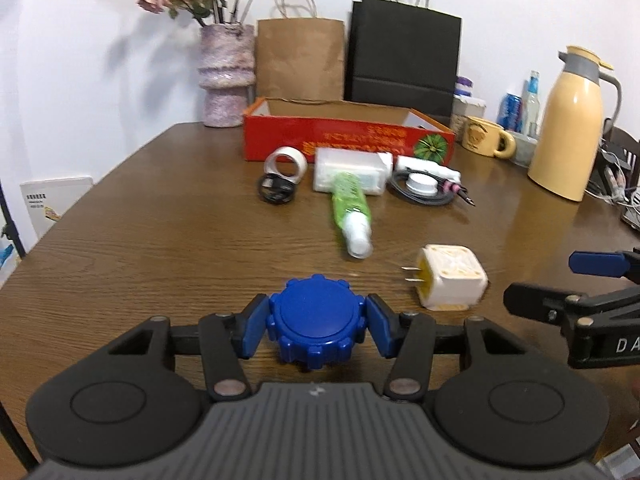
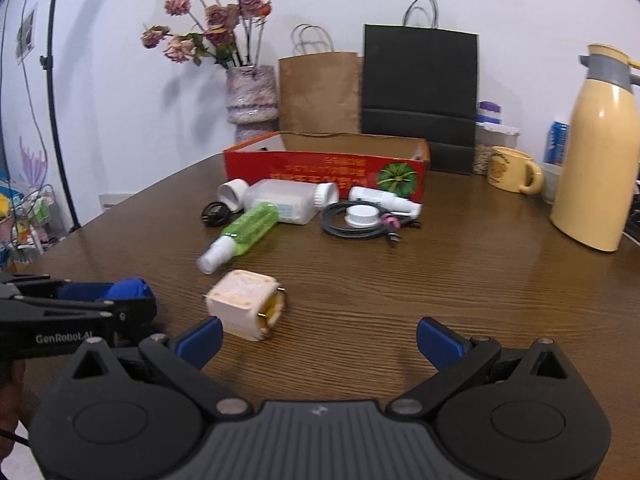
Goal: Organize rigid objects
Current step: 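Grasp the blue gear cap with the left gripper while the right gripper approaches the white plug, then grasp the white square plug adapter with the right gripper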
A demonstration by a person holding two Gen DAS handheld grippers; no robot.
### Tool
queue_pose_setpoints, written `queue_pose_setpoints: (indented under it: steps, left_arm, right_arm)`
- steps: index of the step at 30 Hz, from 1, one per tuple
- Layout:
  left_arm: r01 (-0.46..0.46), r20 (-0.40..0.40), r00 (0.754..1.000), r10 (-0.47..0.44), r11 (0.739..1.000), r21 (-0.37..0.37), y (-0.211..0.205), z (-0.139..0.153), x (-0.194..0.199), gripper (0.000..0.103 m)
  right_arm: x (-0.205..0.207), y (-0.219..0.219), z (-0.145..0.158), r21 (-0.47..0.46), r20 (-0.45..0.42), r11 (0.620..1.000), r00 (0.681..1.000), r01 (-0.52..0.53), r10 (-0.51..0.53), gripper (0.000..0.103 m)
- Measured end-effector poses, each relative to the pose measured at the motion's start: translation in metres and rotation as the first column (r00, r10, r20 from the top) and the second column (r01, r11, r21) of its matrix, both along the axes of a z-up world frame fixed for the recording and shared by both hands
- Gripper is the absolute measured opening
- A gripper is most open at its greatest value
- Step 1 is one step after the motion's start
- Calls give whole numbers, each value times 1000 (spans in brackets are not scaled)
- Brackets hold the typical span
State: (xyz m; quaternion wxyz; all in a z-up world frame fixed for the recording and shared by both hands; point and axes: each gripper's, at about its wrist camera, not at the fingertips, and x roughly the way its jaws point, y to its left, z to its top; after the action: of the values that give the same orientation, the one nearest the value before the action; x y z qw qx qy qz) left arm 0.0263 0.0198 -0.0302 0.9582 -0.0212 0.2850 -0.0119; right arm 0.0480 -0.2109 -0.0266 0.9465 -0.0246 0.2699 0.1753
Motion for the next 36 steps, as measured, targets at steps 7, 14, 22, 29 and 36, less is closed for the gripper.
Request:
queue_pose_setpoints:
  steps: [7, 14, 22, 29, 36]
  left_arm:
    - [-26, 32, 999, 26, 1000, -6, 24, 4, -4, 54]
    - [-40, 31, 999, 41, 999, -36, 43, -1, -3, 54]
    - [-45, 38, 998, 48, 997, -58, 50, -3, -2, 54]
    - [-51, 37, 998, 53, 997, -63, 49, -3, -2, 54]
    - [-55, 54, 997, 58, 997, -58, 47, 4, -3, 54]
  right_arm:
    - [15, 35, -6, -7, -29, 999, 999, -45, 44, 103]
    - [29, 60, -13, -21, -66, 998, 996, -60, 58, 103]
    - [43, 70, -24, -40, -112, 998, 993, -51, 46, 90]
    - [40, 71, -23, -51, -84, 996, 994, -76, 72, 67]
    - [37, 68, -22, -43, -78, 996, 994, -83, 80, 67]
